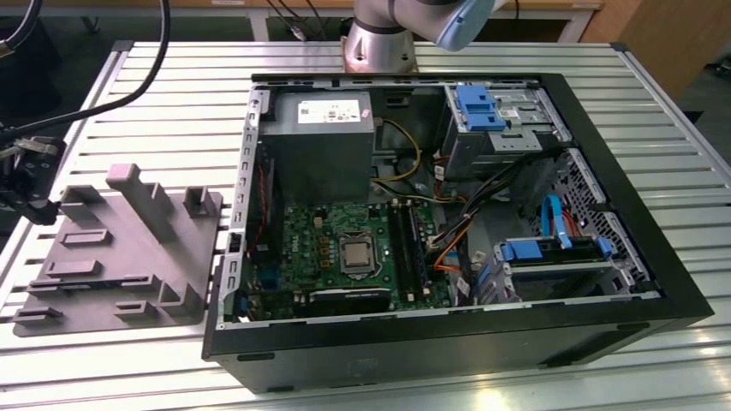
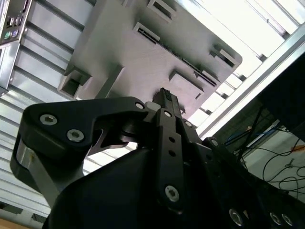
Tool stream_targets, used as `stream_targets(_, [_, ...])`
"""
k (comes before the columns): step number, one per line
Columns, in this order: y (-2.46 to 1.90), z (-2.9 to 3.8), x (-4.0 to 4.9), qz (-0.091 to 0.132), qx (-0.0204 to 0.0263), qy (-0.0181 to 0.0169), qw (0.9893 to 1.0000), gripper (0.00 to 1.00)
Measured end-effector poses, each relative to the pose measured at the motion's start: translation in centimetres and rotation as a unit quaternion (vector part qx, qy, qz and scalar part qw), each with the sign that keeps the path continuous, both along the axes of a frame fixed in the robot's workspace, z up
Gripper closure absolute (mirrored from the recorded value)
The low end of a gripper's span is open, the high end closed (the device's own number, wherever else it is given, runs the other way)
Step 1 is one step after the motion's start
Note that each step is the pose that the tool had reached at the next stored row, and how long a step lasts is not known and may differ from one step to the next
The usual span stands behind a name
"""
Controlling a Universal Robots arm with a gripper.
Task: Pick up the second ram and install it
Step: 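Pick up the second ram and move it above second insertion slot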
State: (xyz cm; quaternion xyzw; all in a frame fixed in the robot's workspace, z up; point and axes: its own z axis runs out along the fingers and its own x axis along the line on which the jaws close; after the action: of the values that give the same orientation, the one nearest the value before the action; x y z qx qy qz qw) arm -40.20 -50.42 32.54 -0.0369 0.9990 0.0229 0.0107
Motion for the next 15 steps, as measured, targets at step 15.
stream_targets(15, [0.0, -0.02, 0.0, 0.104, 0.0, 0.0, 0.9945, 0.89])
